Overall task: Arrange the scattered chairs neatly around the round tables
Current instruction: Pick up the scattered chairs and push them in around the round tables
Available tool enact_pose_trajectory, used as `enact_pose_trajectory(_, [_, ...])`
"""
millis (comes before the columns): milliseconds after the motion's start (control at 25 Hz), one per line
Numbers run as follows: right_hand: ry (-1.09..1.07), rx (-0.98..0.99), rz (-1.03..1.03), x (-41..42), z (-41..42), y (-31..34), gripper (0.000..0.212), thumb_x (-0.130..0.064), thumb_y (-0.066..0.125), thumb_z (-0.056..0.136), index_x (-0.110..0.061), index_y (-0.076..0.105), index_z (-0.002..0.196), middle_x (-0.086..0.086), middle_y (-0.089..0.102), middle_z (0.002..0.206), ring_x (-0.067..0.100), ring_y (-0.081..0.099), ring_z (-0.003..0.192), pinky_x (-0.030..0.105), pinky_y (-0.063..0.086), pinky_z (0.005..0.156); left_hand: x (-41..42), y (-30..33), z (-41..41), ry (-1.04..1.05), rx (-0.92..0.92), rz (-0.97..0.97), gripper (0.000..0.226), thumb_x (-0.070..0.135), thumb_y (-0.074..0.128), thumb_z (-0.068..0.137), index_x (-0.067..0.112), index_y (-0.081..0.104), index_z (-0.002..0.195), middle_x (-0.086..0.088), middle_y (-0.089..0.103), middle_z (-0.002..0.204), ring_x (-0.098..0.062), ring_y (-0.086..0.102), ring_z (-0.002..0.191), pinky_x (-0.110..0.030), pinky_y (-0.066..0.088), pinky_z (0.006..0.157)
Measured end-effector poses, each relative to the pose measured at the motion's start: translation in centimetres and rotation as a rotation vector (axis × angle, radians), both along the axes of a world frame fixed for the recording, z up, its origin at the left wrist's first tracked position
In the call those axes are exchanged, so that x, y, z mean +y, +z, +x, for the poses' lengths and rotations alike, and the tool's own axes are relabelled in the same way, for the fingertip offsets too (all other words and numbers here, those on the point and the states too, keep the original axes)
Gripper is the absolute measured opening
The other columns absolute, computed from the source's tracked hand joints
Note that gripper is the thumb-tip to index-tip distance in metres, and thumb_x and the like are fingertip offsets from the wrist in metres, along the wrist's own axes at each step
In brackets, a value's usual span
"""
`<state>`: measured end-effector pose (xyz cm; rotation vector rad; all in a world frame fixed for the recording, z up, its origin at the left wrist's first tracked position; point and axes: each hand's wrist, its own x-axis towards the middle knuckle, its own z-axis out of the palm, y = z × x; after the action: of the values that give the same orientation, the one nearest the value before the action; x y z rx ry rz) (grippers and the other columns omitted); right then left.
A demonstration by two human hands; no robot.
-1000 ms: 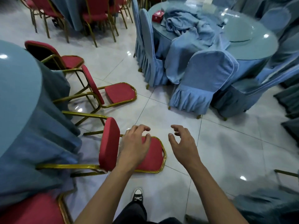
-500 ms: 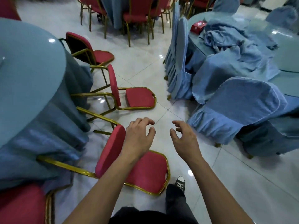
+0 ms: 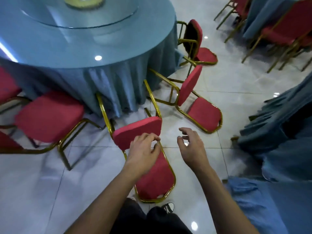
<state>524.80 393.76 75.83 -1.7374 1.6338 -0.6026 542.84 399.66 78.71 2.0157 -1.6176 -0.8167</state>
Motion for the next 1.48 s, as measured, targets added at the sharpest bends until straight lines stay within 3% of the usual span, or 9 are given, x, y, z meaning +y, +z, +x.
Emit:
enact_pose_trajectory(160, [0.118, -0.013, 0.024, 2.4, -0.5, -0.7, 0.029, -0.028, 0.055, 0.099, -0.035, 0.054, 0.127, -0.007, 0.055, 0.124, 0.007, 0.058, 0.111, 0.03, 0.047, 0.087, 2.9, -0.5, -0.5, 0.135, 0.005, -0.022, 0.023, 0.03, 0.053, 0.095, 0.029, 0.063, 0.116, 0.006, 0.06, 0.118, -0.02, 0.049, 0.11, -0.043, 0.041, 0.1])
enact_pose_trajectory(360, [0.123, 0.039, 0.117, 7.2, -4.4, -4.6, 0.032, -0.028, 0.057, 0.096, -0.038, 0.053, 0.126, -0.012, 0.054, 0.118, 0.002, 0.057, 0.106, 0.025, 0.04, 0.083, 4.8, -2.5, -5.2, 0.098, 0.015, -0.003, 0.022, 0.027, 0.054, 0.096, 0.025, 0.064, 0.115, 0.001, 0.063, 0.118, -0.024, 0.052, 0.112, -0.045, 0.04, 0.102])
enact_pose_trajectory(640, [0.34, 0.048, 0.268, 10.0, -12.7, -13.2, 0.033, -0.022, 0.058, 0.095, -0.029, 0.056, 0.128, -0.006, 0.056, 0.115, 0.005, 0.061, 0.101, 0.028, 0.048, 0.09, 12.7, -11.4, -14.6, 0.333, -0.079, 0.134, 0.024, 0.028, 0.051, 0.095, 0.025, 0.06, 0.118, 0.004, 0.061, 0.119, -0.023, 0.053, 0.109, -0.041, 0.042, 0.098])
enact_pose_trajectory(720, [0.379, 0.076, 0.303, 9.7, -15.0, -17.4, 0.033, -0.022, 0.057, 0.095, -0.028, 0.057, 0.128, -0.005, 0.057, 0.115, 0.006, 0.061, 0.1, 0.027, 0.047, 0.088, 14.9, -15.5, -18.7, 0.306, -0.089, 0.21, 0.028, 0.029, 0.049, 0.095, 0.026, 0.058, 0.122, 0.004, 0.059, 0.12, -0.022, 0.052, 0.108, -0.039, 0.04, 0.098])
enact_pose_trajectory(920, [0.355, 0.114, 0.39, 9.3, -18.8, -31.6, 0.03, -0.023, 0.057, 0.096, -0.032, 0.058, 0.125, -0.006, 0.059, 0.112, -0.007, 0.058, 0.097, 0.015, 0.041, 0.081, 19.2, -28.8, -23.1, 0.434, -0.048, 0.336, 0.036, 0.026, 0.049, 0.096, 0.025, 0.053, 0.132, 0.004, 0.055, 0.129, -0.021, 0.049, 0.115, -0.037, 0.037, 0.104])
enact_pose_trajectory(1160, [0.316, 0.202, 0.504, 10.1, -19.8, -55.5, 0.034, -0.029, 0.058, 0.095, -0.032, 0.054, 0.129, -0.003, 0.06, 0.115, 0.011, 0.061, 0.1, 0.028, 0.043, 0.08, 20.4, -52.0, -21.4, 0.31, -0.101, 0.389, 0.044, 0.032, 0.043, 0.096, 0.027, 0.045, 0.14, 0.002, 0.051, 0.133, -0.022, 0.048, 0.116, -0.04, 0.041, 0.101])
enact_pose_trajectory(1320, [0.217, 0.22, 0.504, 7.9, -19.0, -70.5, 0.046, -0.038, 0.064, 0.094, -0.03, 0.048, 0.136, 0.002, 0.06, 0.12, 0.015, 0.06, 0.099, 0.029, 0.042, 0.082, 19.3, -68.5, -18.0, 0.413, -0.079, 0.469, 0.052, 0.032, 0.048, 0.099, 0.027, 0.033, 0.149, -0.009, 0.041, 0.145, -0.031, 0.045, 0.127, -0.047, 0.04, 0.108])
enact_pose_trajectory(1480, [-0.03, 0.145, 0.617, 4.6, -18.1, -80.8, 0.065, -0.048, 0.063, 0.09, -0.022, 0.041, 0.146, 0.006, 0.059, 0.129, 0.018, 0.058, 0.099, 0.035, 0.046, 0.087, 18.7, -80.7, -13.6, 0.614, 0.006, 0.535, 0.068, 0.033, 0.048, 0.101, 0.033, 0.012, 0.158, -0.02, 0.028, 0.153, -0.041, 0.046, 0.129, -0.052, 0.039, 0.112])
